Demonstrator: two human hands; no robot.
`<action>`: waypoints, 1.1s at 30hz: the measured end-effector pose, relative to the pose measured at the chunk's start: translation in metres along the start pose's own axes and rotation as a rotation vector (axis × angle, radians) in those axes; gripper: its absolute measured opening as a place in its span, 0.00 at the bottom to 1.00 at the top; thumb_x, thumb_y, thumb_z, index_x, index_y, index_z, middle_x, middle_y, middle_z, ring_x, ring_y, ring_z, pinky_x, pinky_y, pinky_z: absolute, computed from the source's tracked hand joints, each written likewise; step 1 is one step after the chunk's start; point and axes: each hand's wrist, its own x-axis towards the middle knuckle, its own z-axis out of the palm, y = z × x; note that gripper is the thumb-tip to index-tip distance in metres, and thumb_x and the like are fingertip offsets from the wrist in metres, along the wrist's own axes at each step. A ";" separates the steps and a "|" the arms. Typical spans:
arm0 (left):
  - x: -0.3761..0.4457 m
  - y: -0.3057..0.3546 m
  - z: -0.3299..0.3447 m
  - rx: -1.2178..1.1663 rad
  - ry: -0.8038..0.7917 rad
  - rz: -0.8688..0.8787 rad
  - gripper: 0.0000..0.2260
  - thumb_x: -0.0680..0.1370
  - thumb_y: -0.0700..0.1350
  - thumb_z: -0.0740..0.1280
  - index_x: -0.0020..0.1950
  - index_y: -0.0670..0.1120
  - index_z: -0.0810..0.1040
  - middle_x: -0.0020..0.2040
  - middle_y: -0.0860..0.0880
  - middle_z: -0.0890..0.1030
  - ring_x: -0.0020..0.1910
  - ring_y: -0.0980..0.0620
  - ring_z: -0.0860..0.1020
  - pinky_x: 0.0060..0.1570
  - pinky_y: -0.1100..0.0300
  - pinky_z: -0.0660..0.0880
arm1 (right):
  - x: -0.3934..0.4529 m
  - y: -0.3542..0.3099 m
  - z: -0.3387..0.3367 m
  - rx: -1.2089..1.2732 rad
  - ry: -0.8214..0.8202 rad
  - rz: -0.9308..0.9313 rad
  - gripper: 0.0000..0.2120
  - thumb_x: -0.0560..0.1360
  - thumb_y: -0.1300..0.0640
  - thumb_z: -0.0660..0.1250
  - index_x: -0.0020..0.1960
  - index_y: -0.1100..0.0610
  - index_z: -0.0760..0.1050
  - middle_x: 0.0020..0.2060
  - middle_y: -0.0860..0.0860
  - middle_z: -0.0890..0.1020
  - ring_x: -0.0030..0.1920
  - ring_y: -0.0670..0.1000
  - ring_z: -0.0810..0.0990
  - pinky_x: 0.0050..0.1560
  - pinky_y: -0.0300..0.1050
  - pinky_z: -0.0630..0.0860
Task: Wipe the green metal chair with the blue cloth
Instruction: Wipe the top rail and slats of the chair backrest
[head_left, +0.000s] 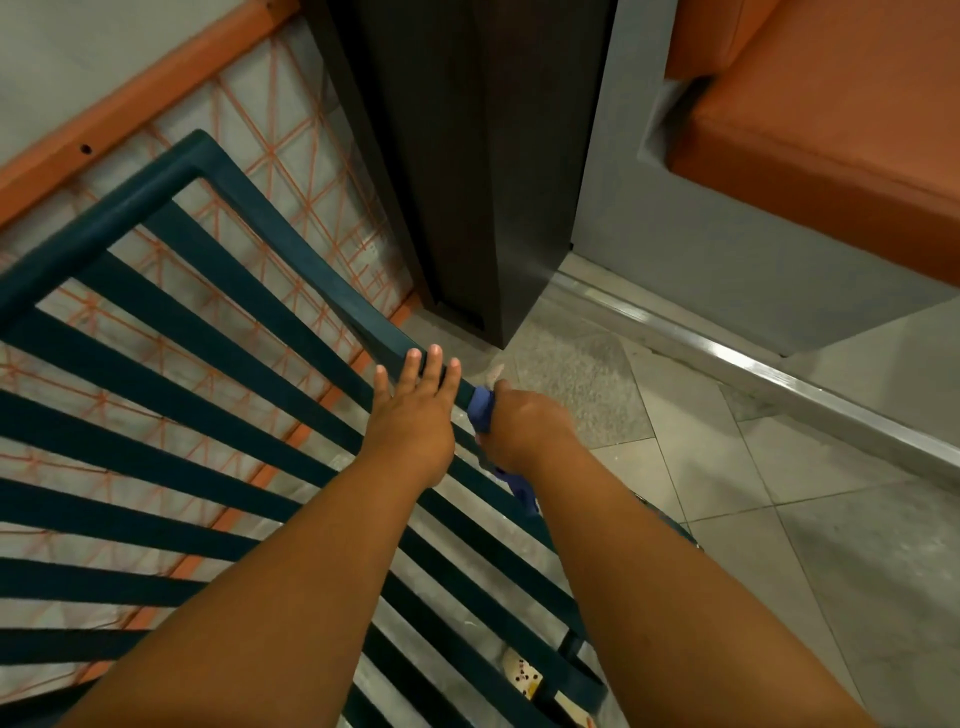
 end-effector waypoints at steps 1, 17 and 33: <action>0.000 0.000 -0.001 0.009 -0.010 -0.002 0.45 0.74 0.34 0.63 0.75 0.51 0.32 0.76 0.47 0.31 0.75 0.45 0.34 0.73 0.40 0.38 | -0.006 0.000 0.007 -0.084 0.077 -0.042 0.30 0.73 0.54 0.69 0.70 0.56 0.60 0.50 0.55 0.78 0.47 0.54 0.78 0.48 0.50 0.74; -0.001 0.000 0.001 0.022 0.001 0.017 0.44 0.75 0.38 0.64 0.76 0.49 0.32 0.76 0.45 0.32 0.76 0.44 0.35 0.73 0.40 0.41 | -0.072 0.045 0.058 -0.189 0.322 -0.273 0.35 0.79 0.58 0.53 0.76 0.47 0.33 0.72 0.49 0.30 0.73 0.56 0.29 0.70 0.56 0.29; -0.003 0.003 -0.003 0.043 -0.023 0.037 0.41 0.76 0.39 0.62 0.76 0.48 0.33 0.77 0.44 0.33 0.76 0.42 0.36 0.72 0.40 0.41 | -0.084 0.051 0.052 -0.033 0.277 -0.053 0.34 0.79 0.57 0.54 0.77 0.53 0.37 0.77 0.57 0.43 0.76 0.60 0.43 0.73 0.57 0.40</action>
